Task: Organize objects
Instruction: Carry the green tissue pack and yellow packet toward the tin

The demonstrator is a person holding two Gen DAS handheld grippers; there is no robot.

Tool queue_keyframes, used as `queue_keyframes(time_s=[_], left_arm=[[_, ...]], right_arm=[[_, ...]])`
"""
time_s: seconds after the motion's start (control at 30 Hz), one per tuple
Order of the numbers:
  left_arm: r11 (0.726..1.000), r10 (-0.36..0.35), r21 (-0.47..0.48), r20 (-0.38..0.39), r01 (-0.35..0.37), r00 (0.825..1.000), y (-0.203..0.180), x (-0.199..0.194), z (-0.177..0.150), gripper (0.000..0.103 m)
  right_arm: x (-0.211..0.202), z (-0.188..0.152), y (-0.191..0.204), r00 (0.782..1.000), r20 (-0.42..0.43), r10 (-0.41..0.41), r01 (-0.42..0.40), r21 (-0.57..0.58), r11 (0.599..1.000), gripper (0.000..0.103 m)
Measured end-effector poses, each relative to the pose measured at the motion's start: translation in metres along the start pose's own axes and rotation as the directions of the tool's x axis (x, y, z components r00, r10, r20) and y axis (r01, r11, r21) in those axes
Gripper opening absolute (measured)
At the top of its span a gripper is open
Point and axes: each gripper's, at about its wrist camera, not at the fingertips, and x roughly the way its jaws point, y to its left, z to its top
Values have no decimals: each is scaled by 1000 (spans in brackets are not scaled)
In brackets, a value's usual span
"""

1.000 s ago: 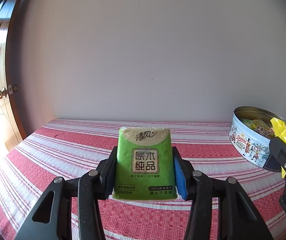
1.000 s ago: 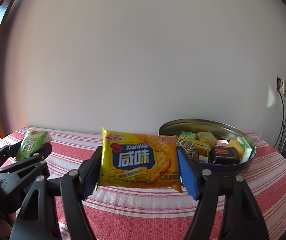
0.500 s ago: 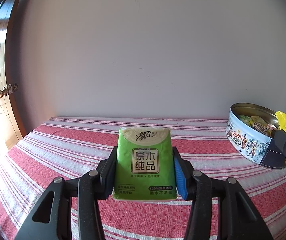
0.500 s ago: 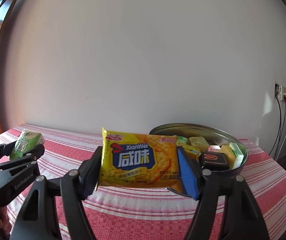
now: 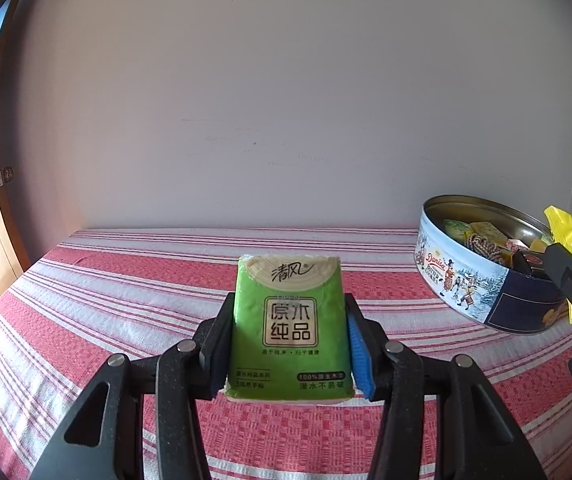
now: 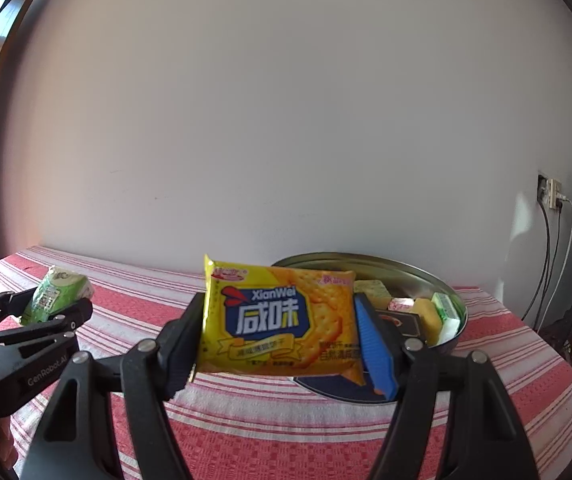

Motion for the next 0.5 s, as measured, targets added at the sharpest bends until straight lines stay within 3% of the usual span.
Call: queue_keyframes(time_s=[0.5], left_arm=[[999, -26, 25, -6, 27, 1000, -29, 6, 4, 51]], right_arm=[[4, -1, -19, 1000, 17, -18, 18, -11, 1000, 72]])
